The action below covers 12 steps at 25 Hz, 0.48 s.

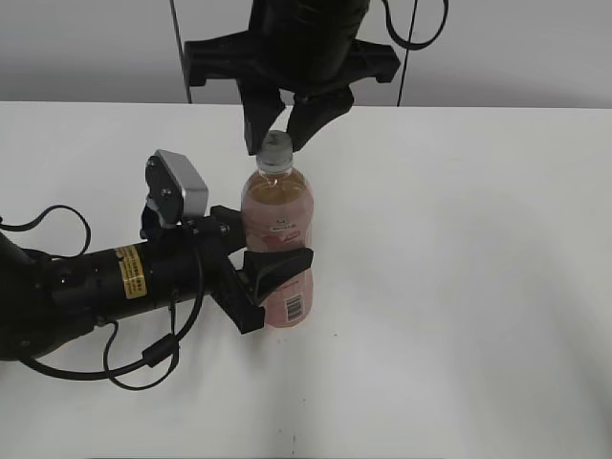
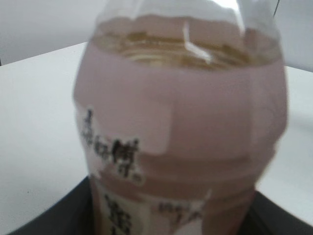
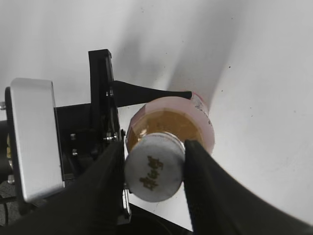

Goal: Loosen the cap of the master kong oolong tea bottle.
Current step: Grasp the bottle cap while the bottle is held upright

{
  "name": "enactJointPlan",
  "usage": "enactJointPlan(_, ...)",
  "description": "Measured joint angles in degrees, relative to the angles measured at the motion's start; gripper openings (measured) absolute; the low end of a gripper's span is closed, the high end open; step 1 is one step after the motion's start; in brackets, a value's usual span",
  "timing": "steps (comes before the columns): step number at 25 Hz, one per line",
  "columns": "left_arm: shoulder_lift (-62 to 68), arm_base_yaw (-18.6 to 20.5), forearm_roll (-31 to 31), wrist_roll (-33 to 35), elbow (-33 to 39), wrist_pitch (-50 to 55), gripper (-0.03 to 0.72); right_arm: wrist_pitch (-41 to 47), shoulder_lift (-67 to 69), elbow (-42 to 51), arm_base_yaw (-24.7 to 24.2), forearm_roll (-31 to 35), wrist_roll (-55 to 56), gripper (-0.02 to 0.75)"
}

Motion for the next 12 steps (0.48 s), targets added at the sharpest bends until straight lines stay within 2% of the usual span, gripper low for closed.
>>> enactJointPlan(5, 0.0, 0.0, 0.0, 0.0, 0.0, 0.0, 0.384, 0.0, 0.0, 0.0, 0.0, 0.0, -8.1, 0.279)
enactJointPlan(8, 0.0, 0.0, 0.0, 0.0, 0.0, 0.0, 0.384, 0.0, 0.0, 0.0, 0.0, 0.3, -21.3, 0.275)
enactJointPlan(12, 0.0, 0.0, 0.0, 0.0, 0.0, 0.0, 0.384, 0.0, 0.0, 0.0, 0.0, 0.5, -46.5, 0.272)
